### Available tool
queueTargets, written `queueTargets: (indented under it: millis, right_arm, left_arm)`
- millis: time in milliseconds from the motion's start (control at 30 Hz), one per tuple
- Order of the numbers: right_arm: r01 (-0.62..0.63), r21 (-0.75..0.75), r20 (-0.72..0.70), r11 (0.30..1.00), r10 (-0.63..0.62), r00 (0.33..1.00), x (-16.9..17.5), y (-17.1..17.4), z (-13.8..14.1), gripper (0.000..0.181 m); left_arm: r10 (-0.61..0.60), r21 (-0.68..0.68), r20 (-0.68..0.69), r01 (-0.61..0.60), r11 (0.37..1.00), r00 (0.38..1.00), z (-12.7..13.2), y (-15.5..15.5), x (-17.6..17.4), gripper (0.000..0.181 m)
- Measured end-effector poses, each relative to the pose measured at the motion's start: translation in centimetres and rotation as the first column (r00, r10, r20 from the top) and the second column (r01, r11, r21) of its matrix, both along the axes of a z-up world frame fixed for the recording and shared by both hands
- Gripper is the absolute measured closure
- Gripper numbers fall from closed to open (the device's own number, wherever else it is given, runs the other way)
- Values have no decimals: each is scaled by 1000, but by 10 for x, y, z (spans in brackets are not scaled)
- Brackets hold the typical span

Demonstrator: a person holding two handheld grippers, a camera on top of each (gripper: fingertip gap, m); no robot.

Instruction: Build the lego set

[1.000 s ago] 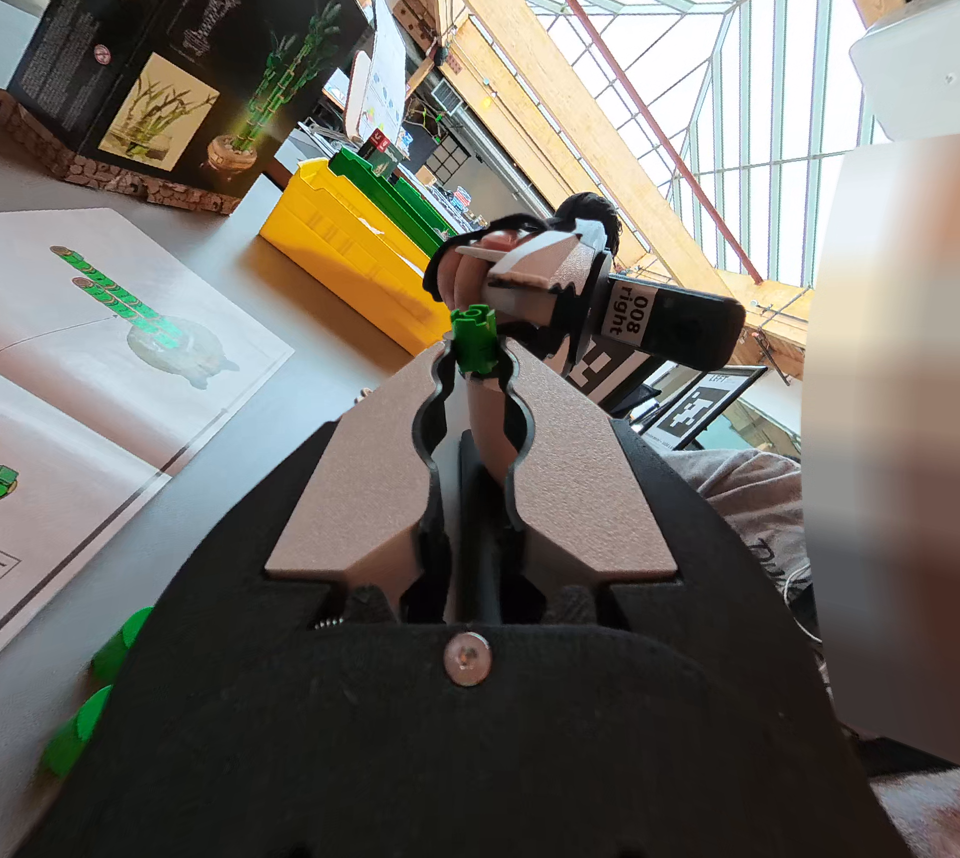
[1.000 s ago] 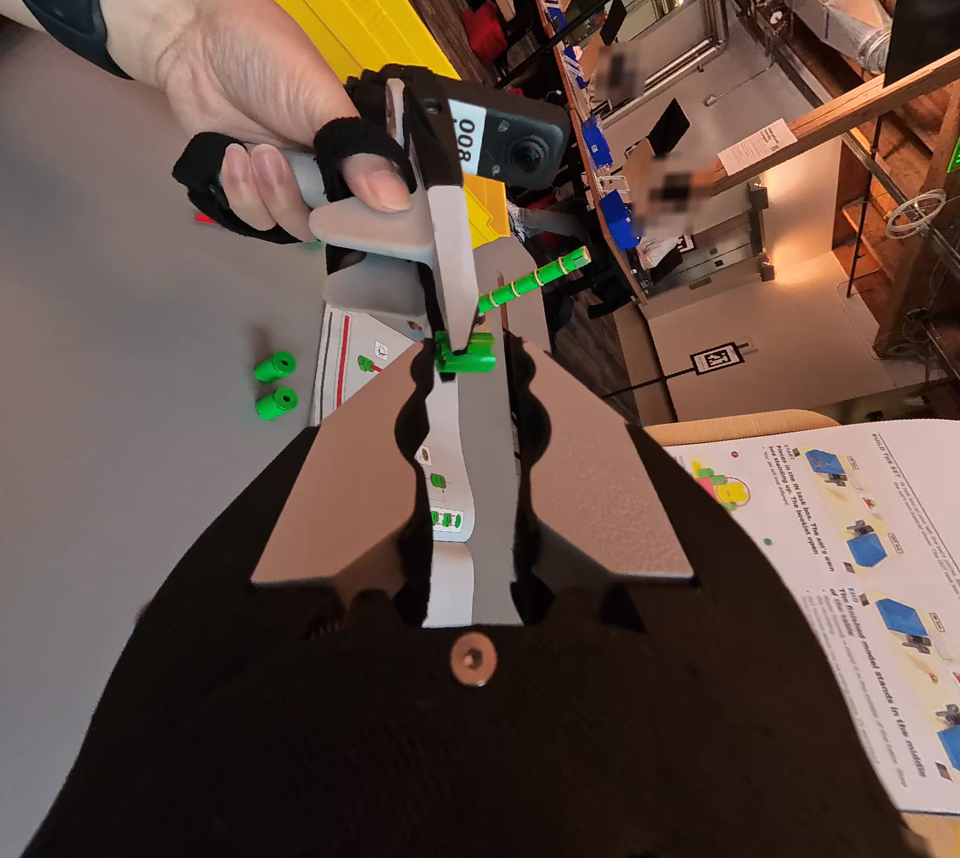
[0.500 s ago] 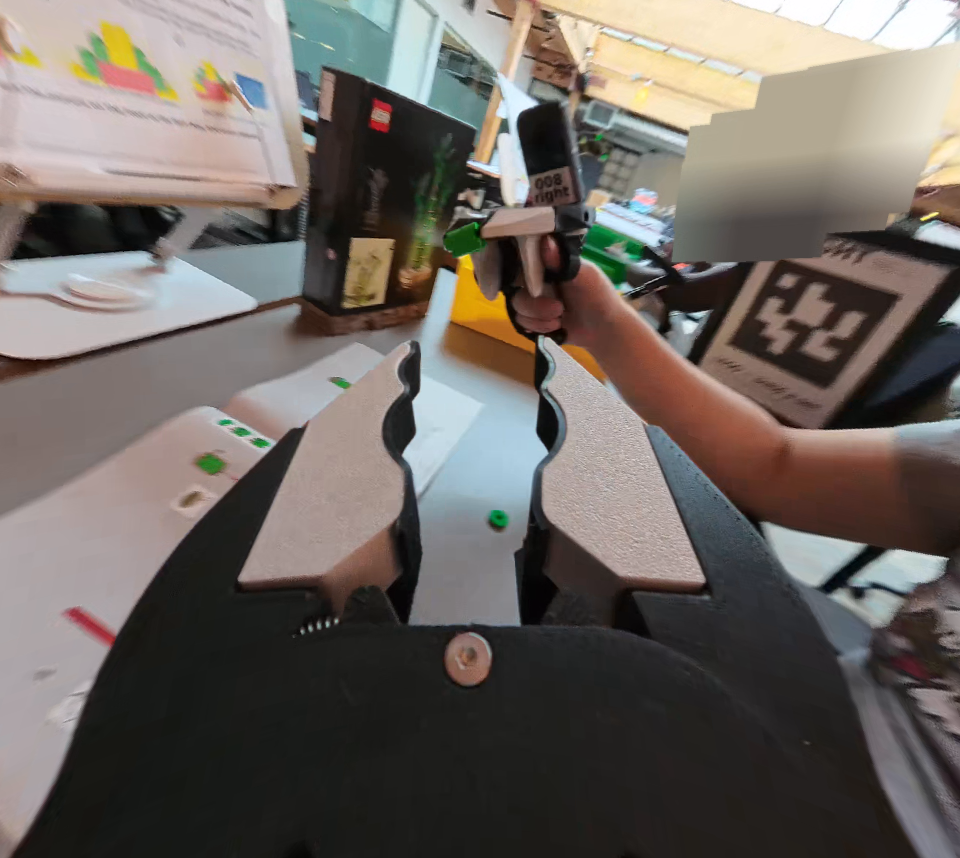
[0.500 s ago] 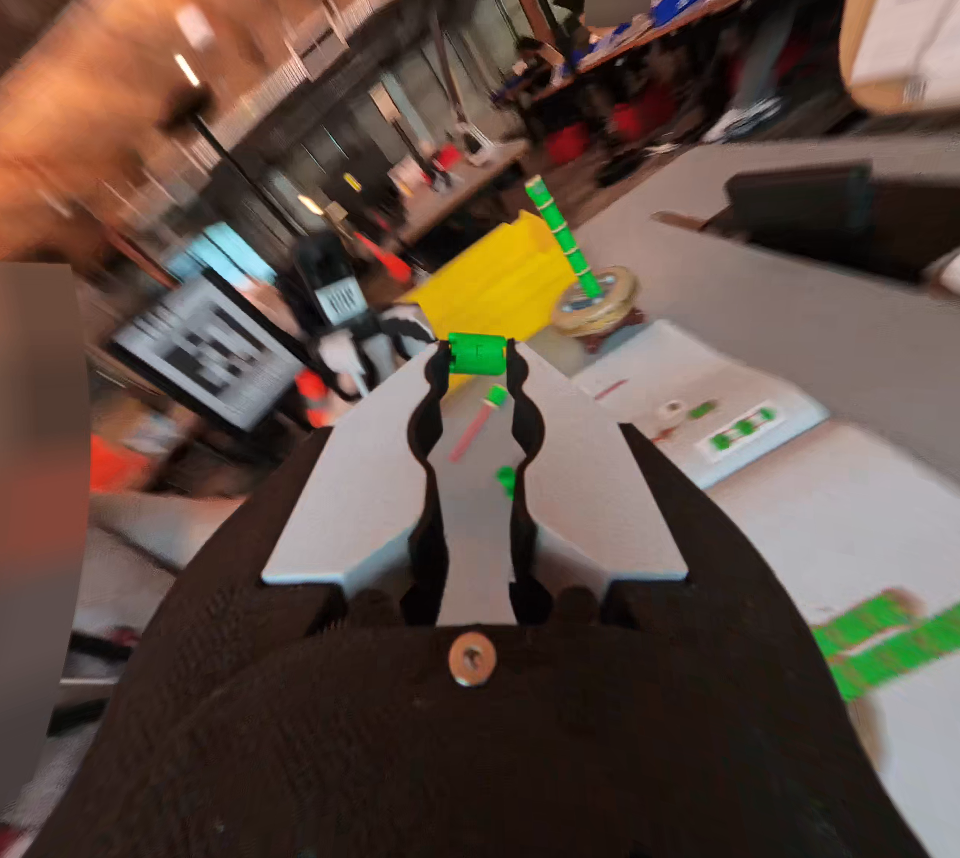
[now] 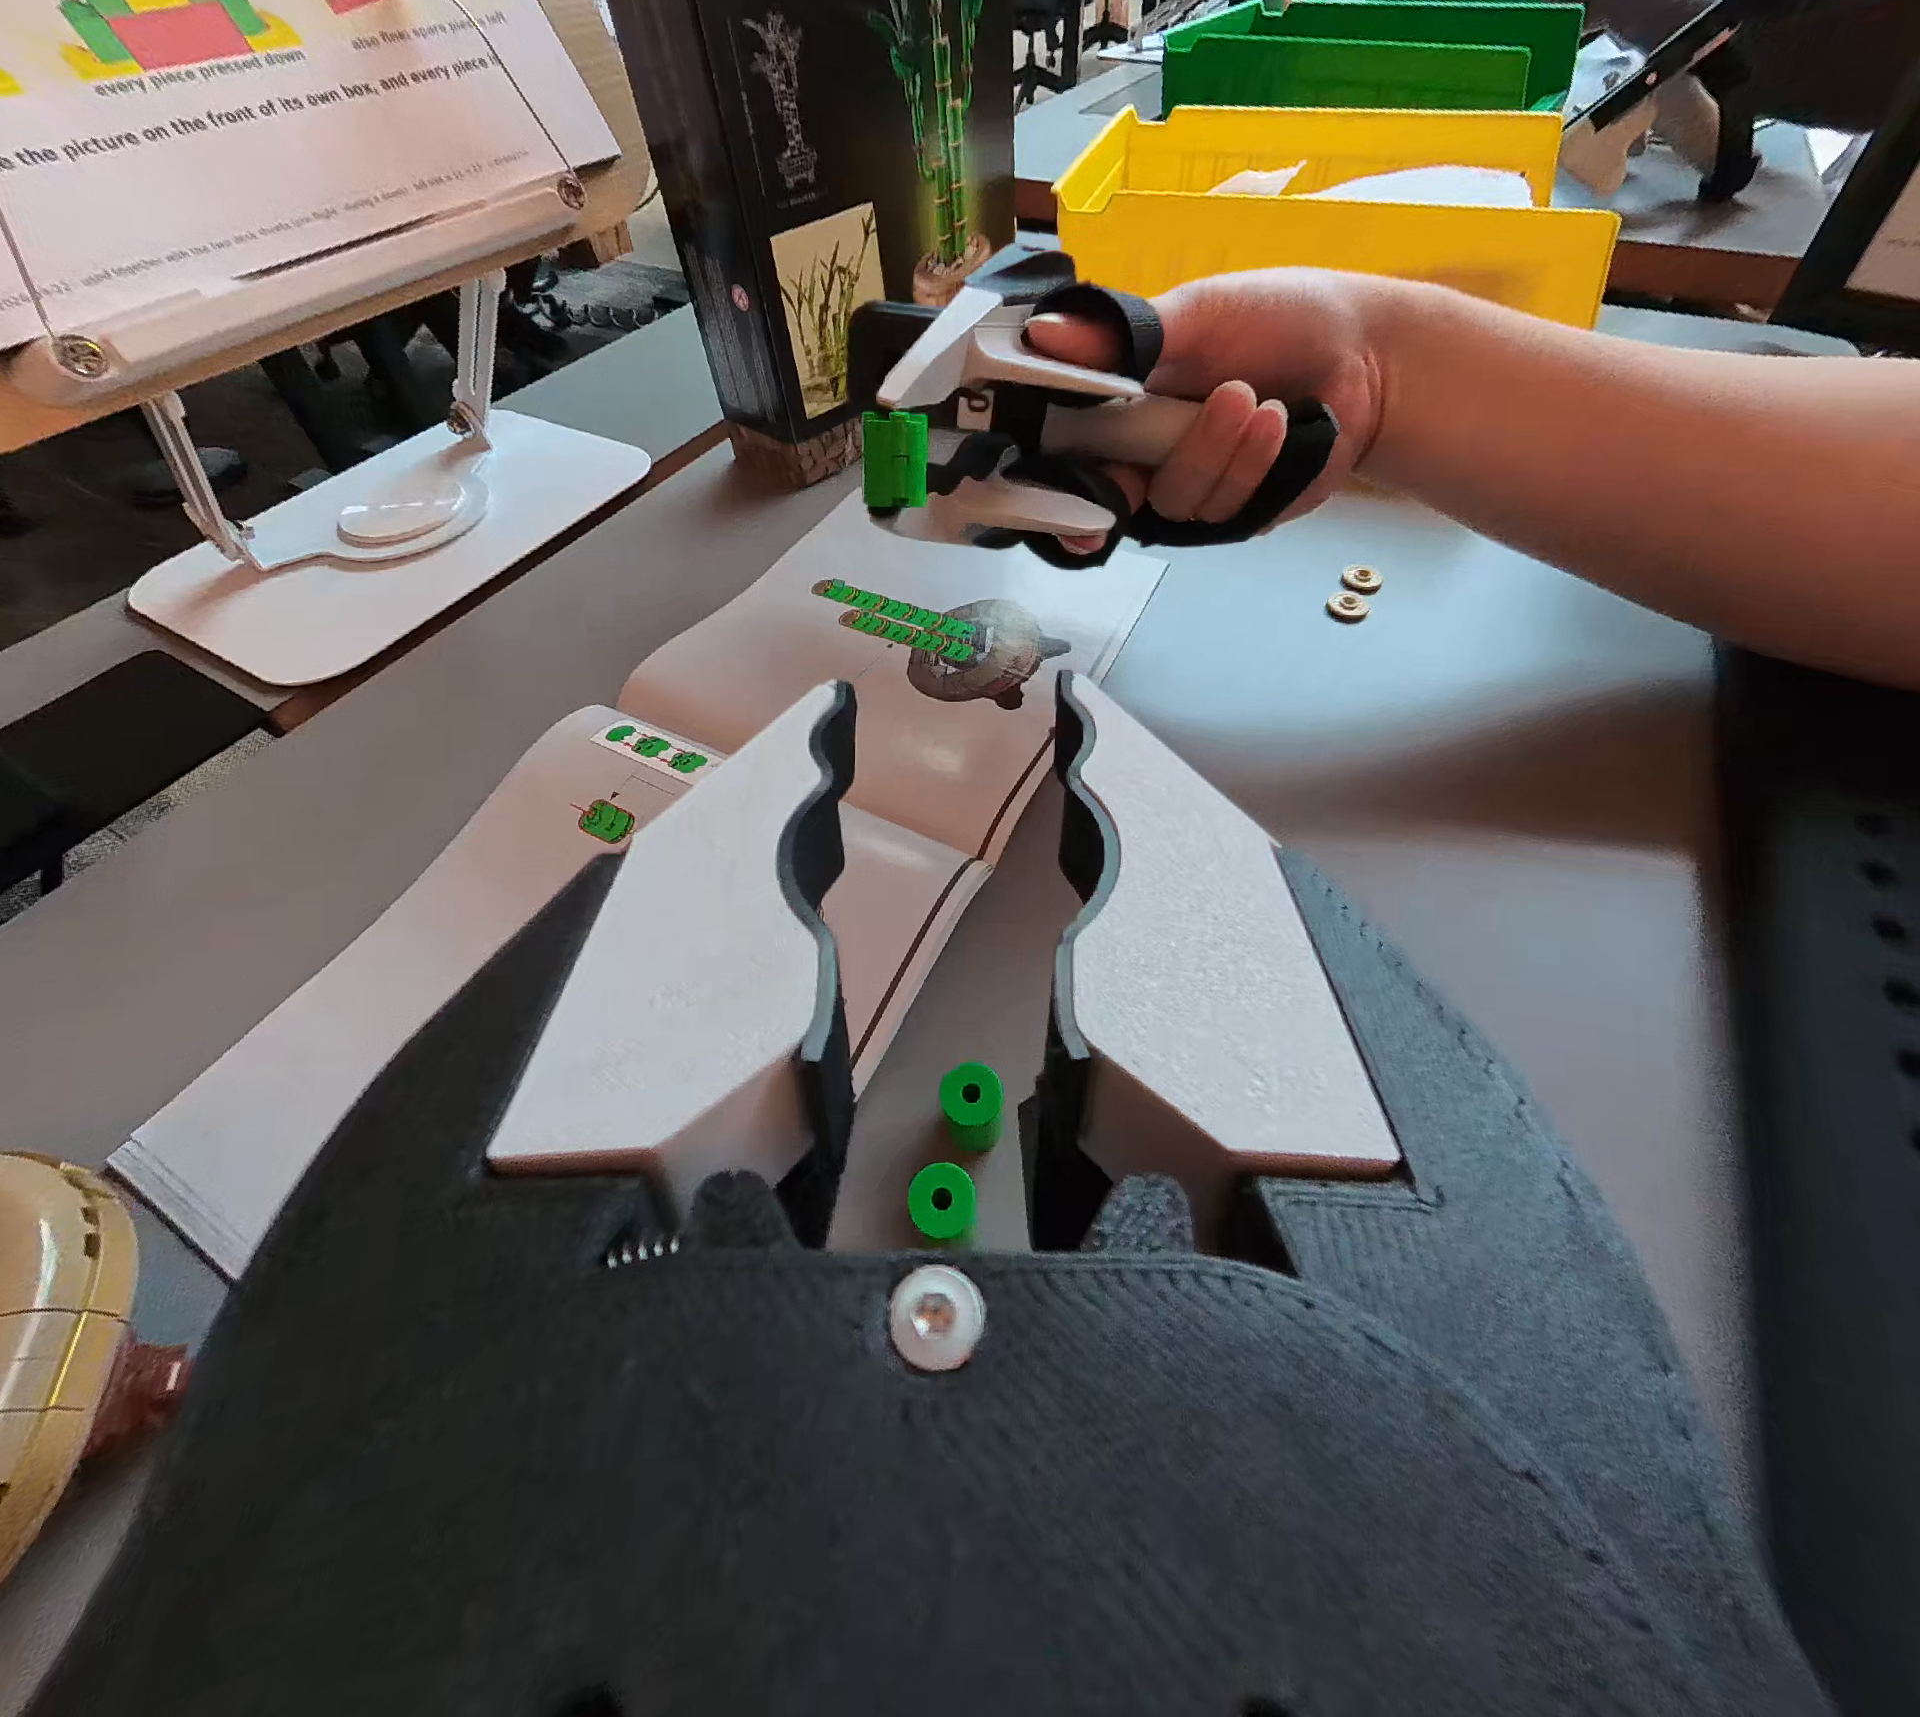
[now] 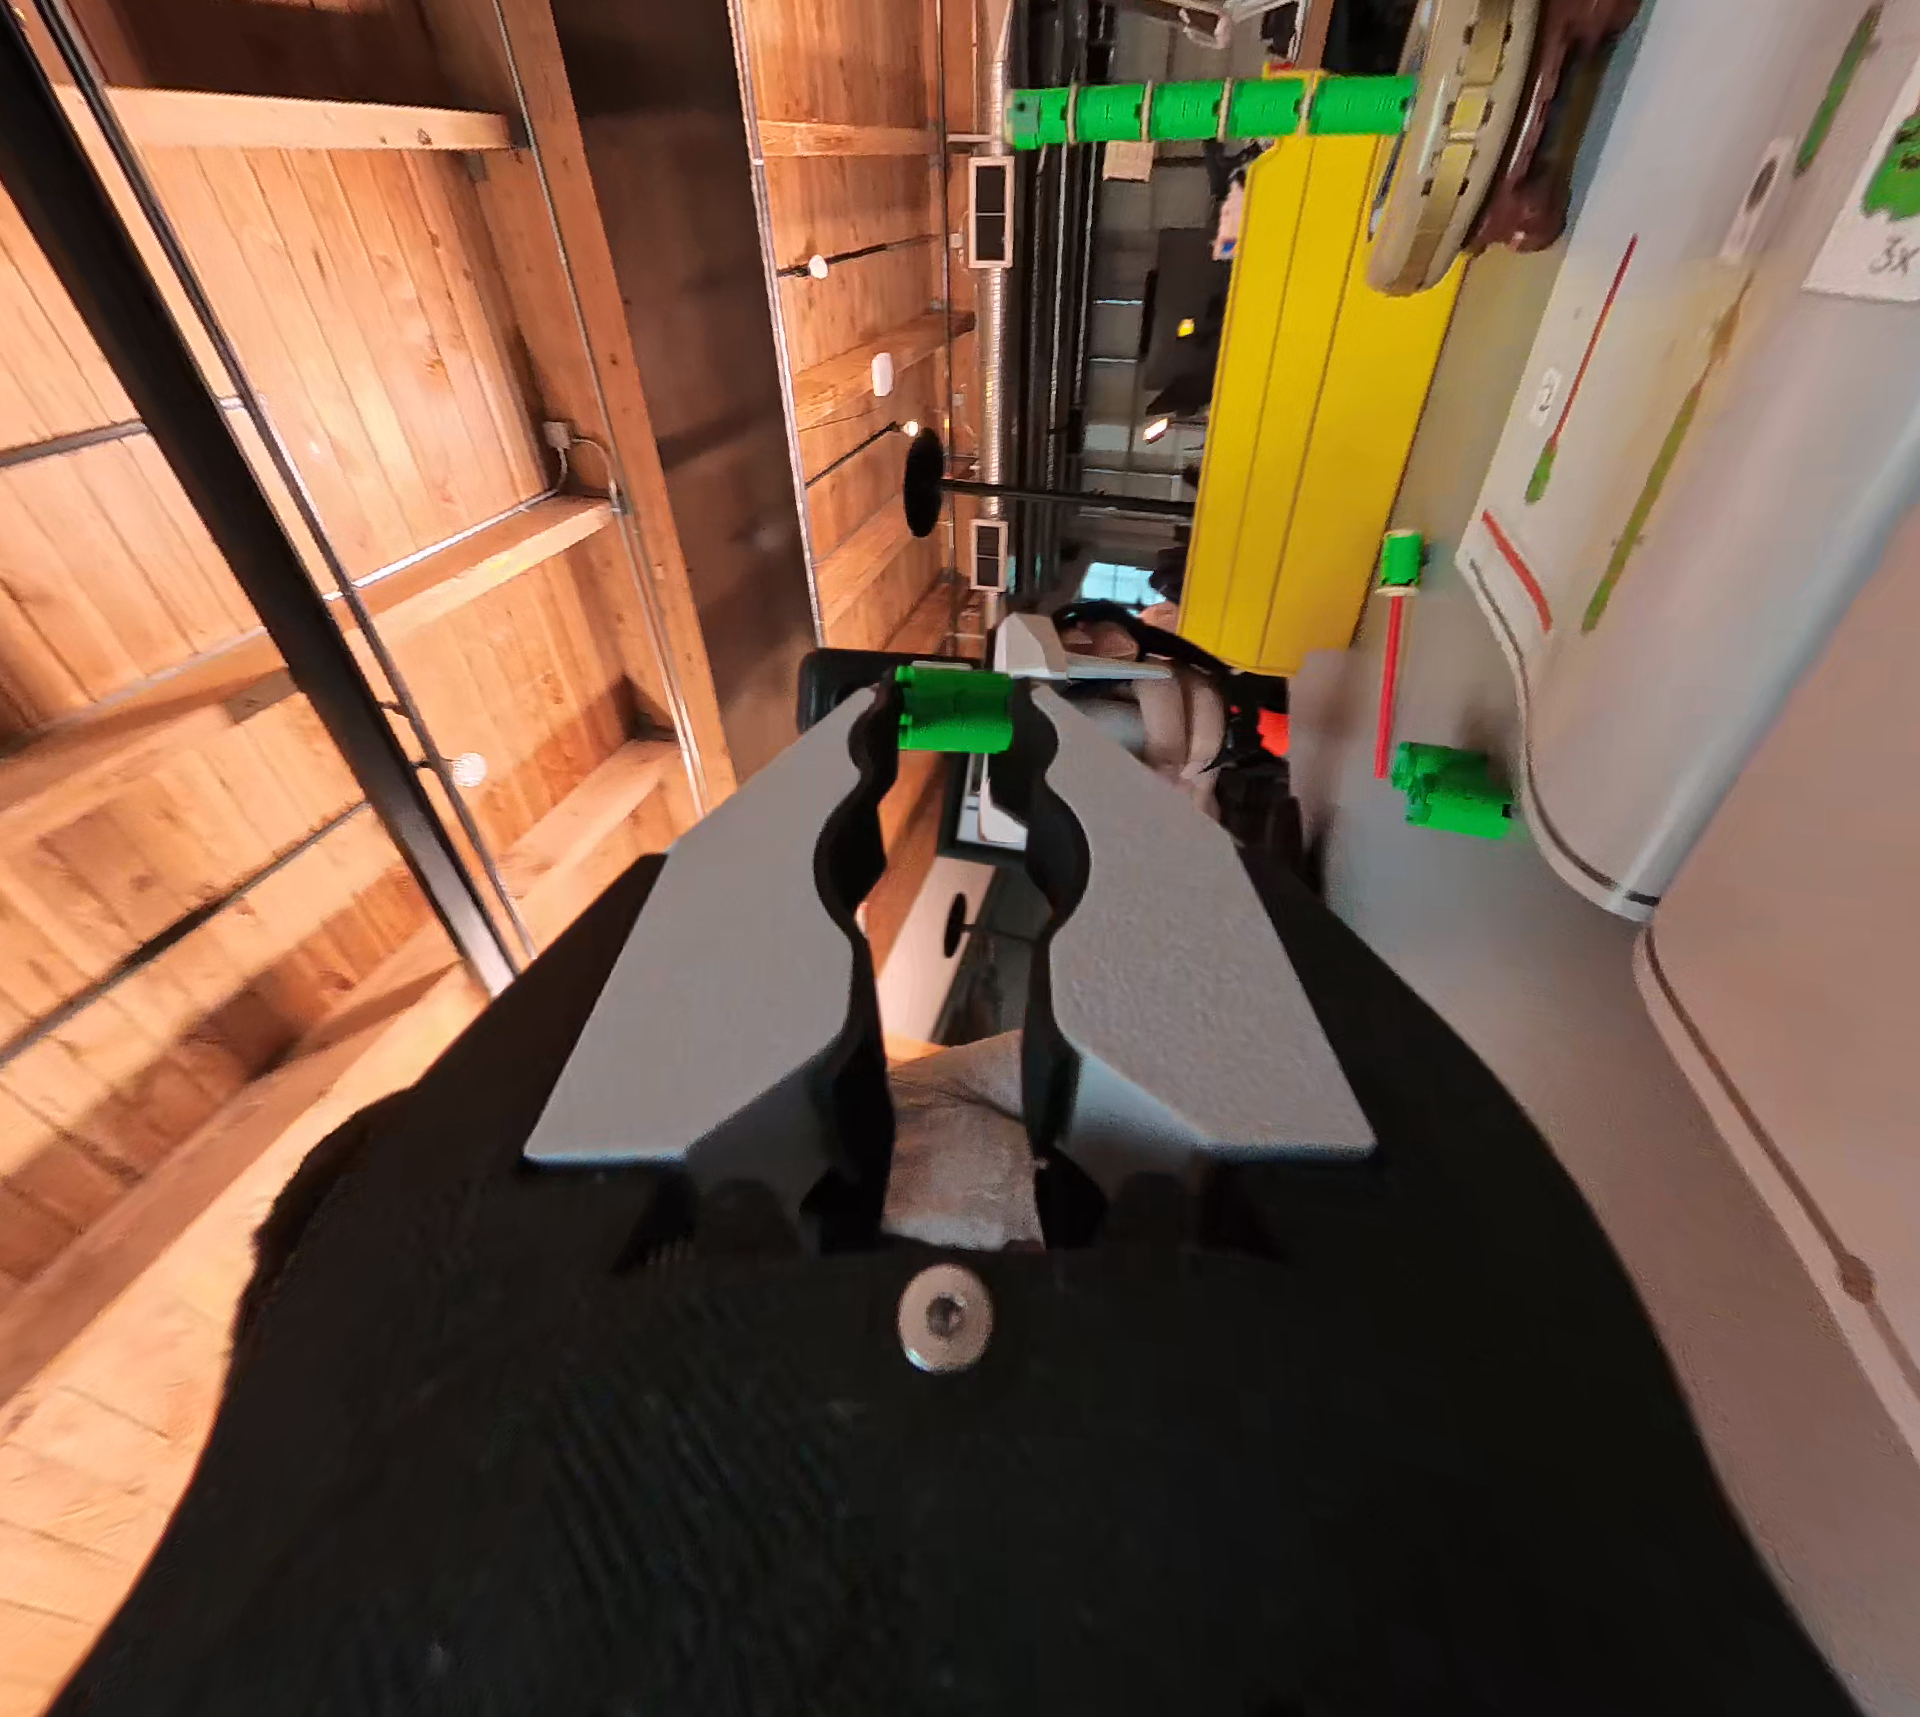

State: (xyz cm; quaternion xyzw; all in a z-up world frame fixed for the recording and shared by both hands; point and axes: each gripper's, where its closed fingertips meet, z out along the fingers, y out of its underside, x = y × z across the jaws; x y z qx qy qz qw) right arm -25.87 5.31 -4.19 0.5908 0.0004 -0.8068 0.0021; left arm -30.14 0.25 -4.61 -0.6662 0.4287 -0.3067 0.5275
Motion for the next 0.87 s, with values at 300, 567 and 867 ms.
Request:
queueTargets:
  millis: [300,567,867]
  right_arm:
    - [40,-99,91,994,-31,995,7,16,-28,162]
    - [111,-103,145,989,-95,985,18,29,-38,162]
    - [113,-91,202,989,-93,975,16,29,-49,162]
  left_arm:
    - [37,-27,-45,-39,999,998,-10,7,-4,147]
    - [55,-41,-76,-58,997,996,-16,10,-6,149]
    - [61,-52,-122,-68,996,991,-25,11,-6,150]
